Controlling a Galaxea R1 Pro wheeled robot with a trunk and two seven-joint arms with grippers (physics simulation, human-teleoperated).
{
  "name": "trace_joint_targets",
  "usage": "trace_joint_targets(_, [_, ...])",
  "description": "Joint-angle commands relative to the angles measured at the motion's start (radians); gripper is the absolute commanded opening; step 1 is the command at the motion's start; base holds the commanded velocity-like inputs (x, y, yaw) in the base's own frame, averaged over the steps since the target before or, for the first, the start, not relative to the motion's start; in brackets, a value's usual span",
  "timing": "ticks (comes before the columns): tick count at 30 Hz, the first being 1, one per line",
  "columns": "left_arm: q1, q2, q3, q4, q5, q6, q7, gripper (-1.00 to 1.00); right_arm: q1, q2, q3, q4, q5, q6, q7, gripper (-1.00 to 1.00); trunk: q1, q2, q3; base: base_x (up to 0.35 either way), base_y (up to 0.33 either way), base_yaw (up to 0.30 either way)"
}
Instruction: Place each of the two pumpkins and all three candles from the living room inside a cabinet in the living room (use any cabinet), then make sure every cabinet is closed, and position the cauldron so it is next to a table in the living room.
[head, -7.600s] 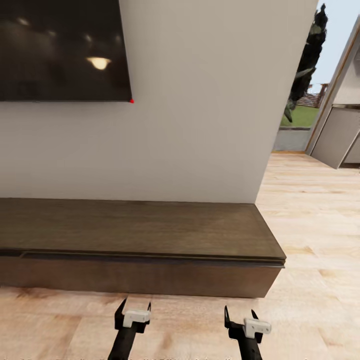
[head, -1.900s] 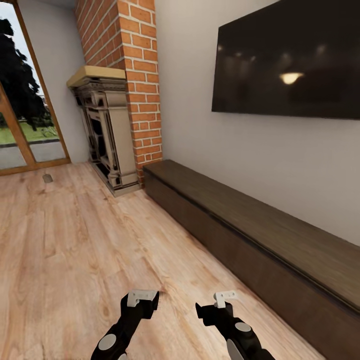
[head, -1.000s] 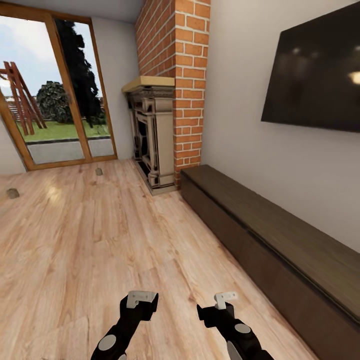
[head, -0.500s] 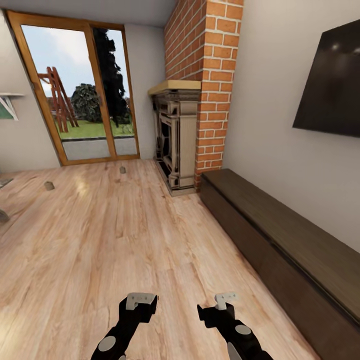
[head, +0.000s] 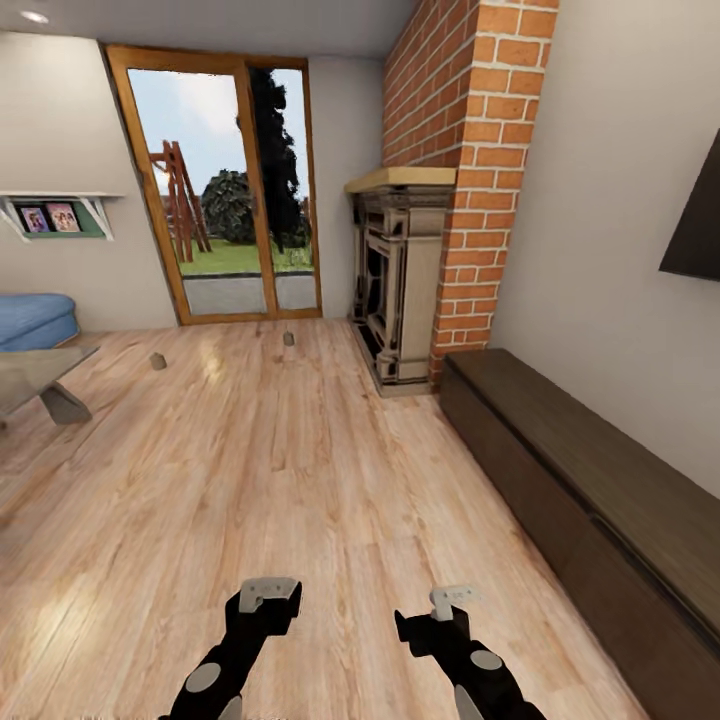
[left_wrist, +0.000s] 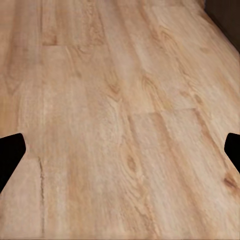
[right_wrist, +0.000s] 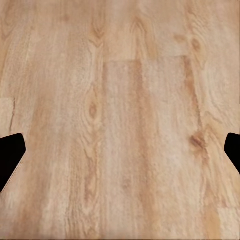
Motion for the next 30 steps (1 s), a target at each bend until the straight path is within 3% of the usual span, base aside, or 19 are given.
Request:
trace_joint_targets(1, [-0.001,0.001,-0.003,-0.001,0.006,0.003,0.009,1.0,-0.001,-0.002,0.004,-0.002,-0.011,0.003,-0.01,1.0,-0.004,0.007,0.002,0.0,0.0,0.256])
trace_joint_targets(6, [-0.001,0.001,-0.003,-0.003,0.007,-0.004,0.014,1.0,-0.001,-0.002,0.004,-0.002,-0.009,0.003,-0.01,1.0,-0.023,0.042,0.013,0.0,0.0,0.231])
trace_joint_targets(16, [0.0,0.006,-0.002,-0.006,0.009,-0.008,0.009,1.0,-0.001,-0.002,0.005,-0.005,-0.009,-0.001,-0.008,1.0,-0.023,0.042,0.007,0.003,0.017,0.11])
trace_joint_targets(30, [0.0,0.006,-0.001,-0.004,0.009,0.0,0.007,1.0,-0.001,-0.003,0.007,-0.005,-0.01,-0.002,-0.008,1.0,-0.023,0.042,0.007,0.124,0.252,0.032])
